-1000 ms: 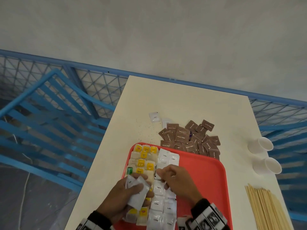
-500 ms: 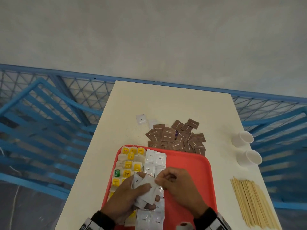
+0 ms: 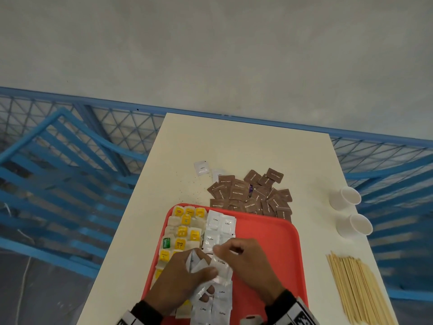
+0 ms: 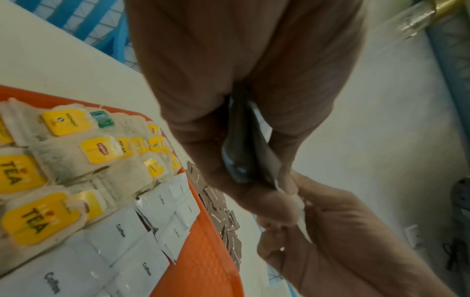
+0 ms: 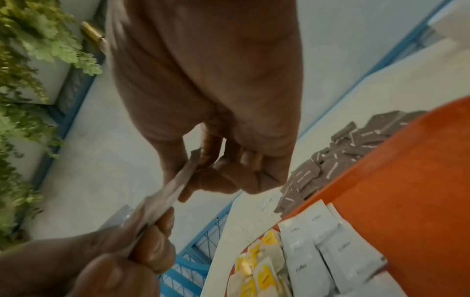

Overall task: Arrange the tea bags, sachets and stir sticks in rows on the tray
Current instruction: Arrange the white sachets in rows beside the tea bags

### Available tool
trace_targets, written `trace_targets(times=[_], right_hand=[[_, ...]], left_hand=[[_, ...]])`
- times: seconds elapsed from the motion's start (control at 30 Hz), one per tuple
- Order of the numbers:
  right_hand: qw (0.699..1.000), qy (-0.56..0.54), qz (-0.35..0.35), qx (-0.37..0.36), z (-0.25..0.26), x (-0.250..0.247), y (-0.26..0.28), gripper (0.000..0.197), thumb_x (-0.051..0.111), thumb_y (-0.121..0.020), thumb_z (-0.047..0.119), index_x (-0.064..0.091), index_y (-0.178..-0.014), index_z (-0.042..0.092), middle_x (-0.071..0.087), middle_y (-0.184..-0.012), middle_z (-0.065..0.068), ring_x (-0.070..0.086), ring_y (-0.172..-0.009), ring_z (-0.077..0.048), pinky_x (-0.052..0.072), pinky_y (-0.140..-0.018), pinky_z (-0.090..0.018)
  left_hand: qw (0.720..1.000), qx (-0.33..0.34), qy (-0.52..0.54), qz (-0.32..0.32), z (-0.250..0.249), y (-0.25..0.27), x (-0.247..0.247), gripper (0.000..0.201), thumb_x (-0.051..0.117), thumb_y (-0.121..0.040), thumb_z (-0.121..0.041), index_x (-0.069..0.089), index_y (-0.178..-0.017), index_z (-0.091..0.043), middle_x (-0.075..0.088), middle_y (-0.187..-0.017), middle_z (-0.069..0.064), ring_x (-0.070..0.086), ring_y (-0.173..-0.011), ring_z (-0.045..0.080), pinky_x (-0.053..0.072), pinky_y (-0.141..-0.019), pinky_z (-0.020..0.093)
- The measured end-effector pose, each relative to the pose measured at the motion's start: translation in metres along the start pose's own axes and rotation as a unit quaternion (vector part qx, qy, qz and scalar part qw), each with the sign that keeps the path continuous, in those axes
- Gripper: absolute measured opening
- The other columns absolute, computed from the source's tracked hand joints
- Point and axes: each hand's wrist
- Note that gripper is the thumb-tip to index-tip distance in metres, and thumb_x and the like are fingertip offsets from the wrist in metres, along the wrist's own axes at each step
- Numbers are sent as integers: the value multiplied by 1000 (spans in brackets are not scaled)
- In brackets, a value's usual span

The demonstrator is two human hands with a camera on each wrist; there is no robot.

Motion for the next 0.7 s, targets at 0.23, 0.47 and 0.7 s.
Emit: trace_targets(times=[0.23,0.47,0.7], right_hand=[[994,-53,25,95,-17,0,17,27,76,-84,35,72,-84,7,71,-71,-4,59,-60,-7,45,-56,-19],[993,-40,-30,106,-51,-4,-6,22,71,-89,19,68,-77,0,58,-63,-2,49,-57,-9,39,-54,-18],[982,22,-70,175,-96,-20,-58,18,72,-88,18,71,-74,7,59,-55,3,50,-52,-9,45,-56,-22]], left_hand=[[994,-67,84,-16,13,-2,-7,35,84,-72,-14,61,-90,6,70,-69,20,69,-58,29,58,-54,37],[993,-107,42,-9,22,-2,-15,16,76,-83,-2,63,-91,6,72,-69,16,72,-60,25,55,-51,30],[988,-115,69,-69,30,-2,-42,18,67,-85,9,62,-77,-5,66,-51,2,66,-47,16,50,-41,18]])
Point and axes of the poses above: each hand's wrist, its own y-axis away from the middle knuckle, its own x-axis out of the palm, z = x × y
